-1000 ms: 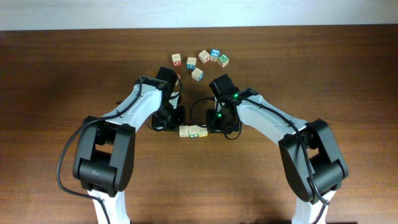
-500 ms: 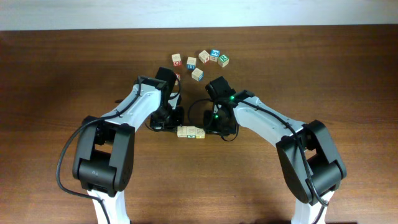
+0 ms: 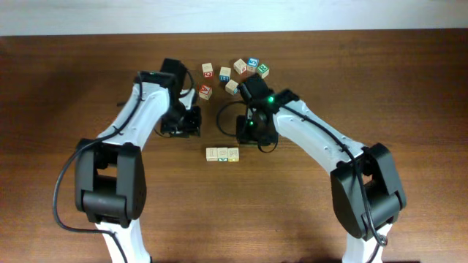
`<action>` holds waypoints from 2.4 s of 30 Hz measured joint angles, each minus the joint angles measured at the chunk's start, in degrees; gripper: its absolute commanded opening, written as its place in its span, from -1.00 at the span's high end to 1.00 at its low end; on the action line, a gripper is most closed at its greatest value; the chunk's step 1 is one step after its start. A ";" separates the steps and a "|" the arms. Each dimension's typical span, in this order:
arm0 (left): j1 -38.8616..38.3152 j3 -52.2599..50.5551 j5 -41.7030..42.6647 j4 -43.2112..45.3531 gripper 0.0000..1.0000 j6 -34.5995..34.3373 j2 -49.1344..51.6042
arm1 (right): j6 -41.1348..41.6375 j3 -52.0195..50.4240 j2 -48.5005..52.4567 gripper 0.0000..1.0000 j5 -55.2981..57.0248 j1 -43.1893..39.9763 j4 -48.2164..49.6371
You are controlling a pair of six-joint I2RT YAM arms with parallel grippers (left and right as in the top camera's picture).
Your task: Rotate 3 blocks
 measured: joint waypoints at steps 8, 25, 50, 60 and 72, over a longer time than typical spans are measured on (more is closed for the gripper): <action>6.60 4.11 -2.58 0.04 0.22 0.17 0.00 | 1.14 1.20 0.00 0.27 2.38 9.86 -2.47; 6.99 4.11 -3.21 0.00 0.19 0.20 0.00 | 6.64 -6.91 2.03 0.35 4.28 12.68 5.18; 6.99 4.11 -3.21 -0.22 0.17 0.20 0.00 | 5.42 -6.91 2.95 0.36 4.26 10.64 8.15; 6.99 4.11 -3.21 -0.22 0.17 0.17 0.00 | 5.22 -6.91 2.95 0.37 3.76 10.64 8.13; 6.97 4.11 -3.21 -0.22 0.17 0.17 0.00 | 5.20 -6.91 2.95 0.43 3.43 10.64 7.76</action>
